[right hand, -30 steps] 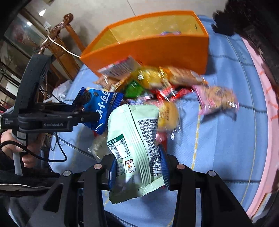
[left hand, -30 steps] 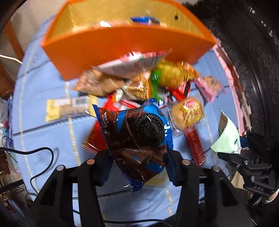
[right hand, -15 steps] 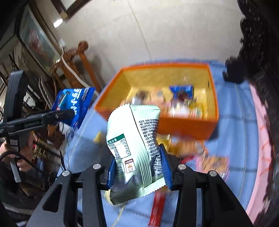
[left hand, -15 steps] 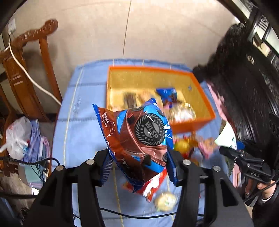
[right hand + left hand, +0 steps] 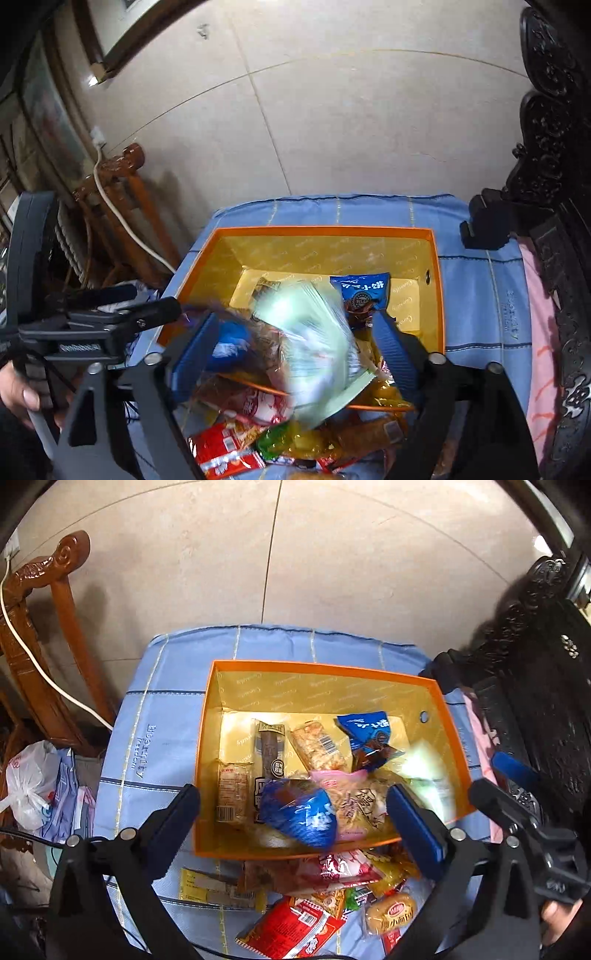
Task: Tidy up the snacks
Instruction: 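Carry both packets over the orange box and open both tools to drop them, then move both tools back over the remaining snack pile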
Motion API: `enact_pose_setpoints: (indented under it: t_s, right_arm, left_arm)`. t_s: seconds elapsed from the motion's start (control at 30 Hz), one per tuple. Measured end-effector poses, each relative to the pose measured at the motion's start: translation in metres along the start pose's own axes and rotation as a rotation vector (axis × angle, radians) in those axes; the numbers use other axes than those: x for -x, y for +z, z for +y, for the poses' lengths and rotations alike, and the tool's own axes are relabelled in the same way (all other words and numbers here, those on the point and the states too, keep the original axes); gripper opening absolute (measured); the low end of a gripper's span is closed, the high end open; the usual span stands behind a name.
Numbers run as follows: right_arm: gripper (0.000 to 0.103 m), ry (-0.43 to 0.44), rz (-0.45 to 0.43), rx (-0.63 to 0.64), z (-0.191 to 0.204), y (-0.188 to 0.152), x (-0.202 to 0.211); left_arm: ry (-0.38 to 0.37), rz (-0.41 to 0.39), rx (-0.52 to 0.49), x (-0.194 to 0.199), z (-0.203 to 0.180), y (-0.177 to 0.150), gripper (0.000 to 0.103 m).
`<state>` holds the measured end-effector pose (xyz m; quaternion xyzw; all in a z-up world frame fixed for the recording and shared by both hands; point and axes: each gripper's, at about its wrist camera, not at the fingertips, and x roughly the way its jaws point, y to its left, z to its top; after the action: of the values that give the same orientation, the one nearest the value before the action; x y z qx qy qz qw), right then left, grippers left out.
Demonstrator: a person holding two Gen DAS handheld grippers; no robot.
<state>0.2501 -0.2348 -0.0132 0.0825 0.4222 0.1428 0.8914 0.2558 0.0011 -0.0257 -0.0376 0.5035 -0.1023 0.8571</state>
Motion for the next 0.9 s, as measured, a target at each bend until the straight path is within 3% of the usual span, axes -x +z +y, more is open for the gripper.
enact_pose_setpoints:
  t_s: [0.17, 0.33, 0.8, 0.9]
  right_arm:
    - [0.091, -0.005, 0.071, -0.047, -0.012, -0.025, -0.011]
    - [0.095, -0.013, 0.087, -0.111, -0.02, -0.057, -0.003]
    - [0.096, -0.057, 0.327, -0.117, -0.011, -0.144, 0.008]
    - [0.096, -0.066, 0.367, -0.066, 0.002, -0.167, 0.009]
  left_arm:
    - [-0.015, 0.074, 0.023, -0.016, 0.014, -0.016, 0.099]
    - [-0.012, 0.108, 0.052, -0.014, 0.03, -0.039, 0.099]
    - [0.007, 0.204, 0.001, 0.003, 0.036, -0.123, 0.099]
    - [0.01, 0.246, -0.019, 0.001, 0.032, -0.143, 0.099]
